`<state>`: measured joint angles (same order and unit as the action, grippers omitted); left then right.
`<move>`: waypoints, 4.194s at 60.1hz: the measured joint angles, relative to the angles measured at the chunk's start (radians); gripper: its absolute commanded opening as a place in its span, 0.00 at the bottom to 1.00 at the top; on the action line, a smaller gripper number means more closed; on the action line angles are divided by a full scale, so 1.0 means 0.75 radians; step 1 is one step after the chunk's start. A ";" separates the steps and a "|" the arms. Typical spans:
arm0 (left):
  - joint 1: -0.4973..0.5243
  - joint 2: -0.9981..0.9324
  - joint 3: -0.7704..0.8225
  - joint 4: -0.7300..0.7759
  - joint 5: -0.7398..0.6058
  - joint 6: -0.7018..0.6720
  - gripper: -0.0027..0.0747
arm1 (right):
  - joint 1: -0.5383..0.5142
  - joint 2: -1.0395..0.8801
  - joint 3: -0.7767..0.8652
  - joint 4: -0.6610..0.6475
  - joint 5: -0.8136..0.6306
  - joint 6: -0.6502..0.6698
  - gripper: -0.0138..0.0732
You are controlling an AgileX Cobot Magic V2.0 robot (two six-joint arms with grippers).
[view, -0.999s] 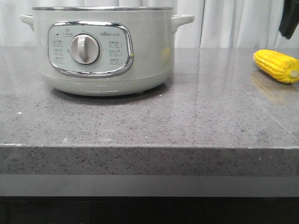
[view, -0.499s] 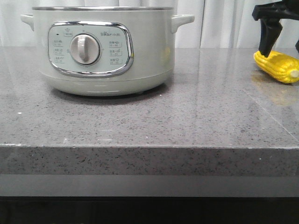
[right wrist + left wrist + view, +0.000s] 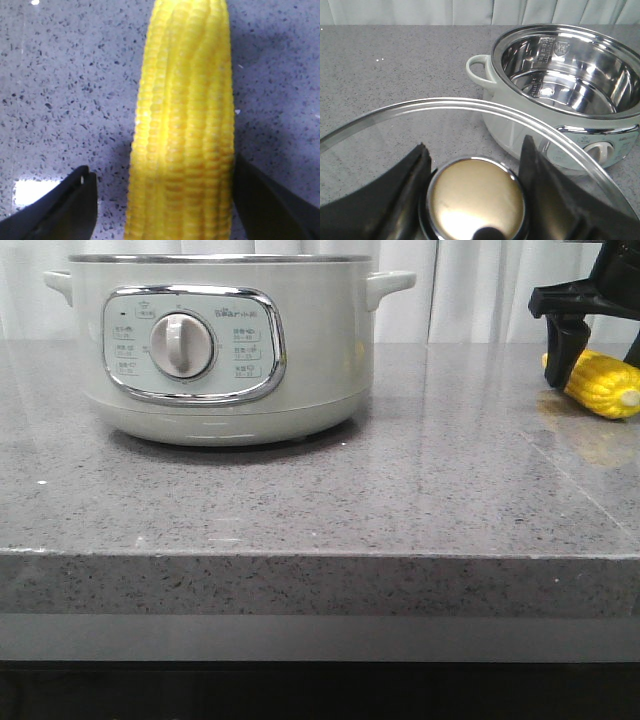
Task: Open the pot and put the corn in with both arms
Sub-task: 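Lower the right gripper over the yellow corn cob and grasp it, then lift the corn cob and carry it over the open pot with right gripper, then lower the corn into the pot and open the right gripper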
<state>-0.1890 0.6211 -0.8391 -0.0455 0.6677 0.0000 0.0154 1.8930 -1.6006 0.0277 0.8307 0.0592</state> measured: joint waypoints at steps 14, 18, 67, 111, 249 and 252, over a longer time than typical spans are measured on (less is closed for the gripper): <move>0.000 0.000 0.000 0.000 0.000 0.000 0.37 | 0.000 0.012 0.000 -0.009 0.012 0.000 0.70; 0.000 0.000 0.000 0.000 0.000 0.000 0.37 | 0.000 0.014 0.000 -0.022 0.022 0.000 0.61; 0.000 0.000 0.000 0.000 -0.034 0.000 0.37 | 0.161 -0.384 -0.058 -0.037 0.161 0.000 0.50; 0.000 0.000 0.000 0.000 -0.063 0.000 0.37 | 0.702 -0.445 -0.075 0.456 -0.351 -0.383 0.50; 0.000 0.000 0.000 0.000 -0.071 0.000 0.37 | 0.763 -1.055 0.650 0.263 -0.272 -0.383 0.82; 0.000 0.000 0.000 -0.002 -0.071 0.000 0.37 | 0.763 -1.083 0.676 0.263 -0.272 -0.383 0.82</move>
<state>-0.1890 0.6211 -0.8391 -0.0473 0.6147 0.0000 0.5876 1.0805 -1.0935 0.2251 0.6266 -0.2281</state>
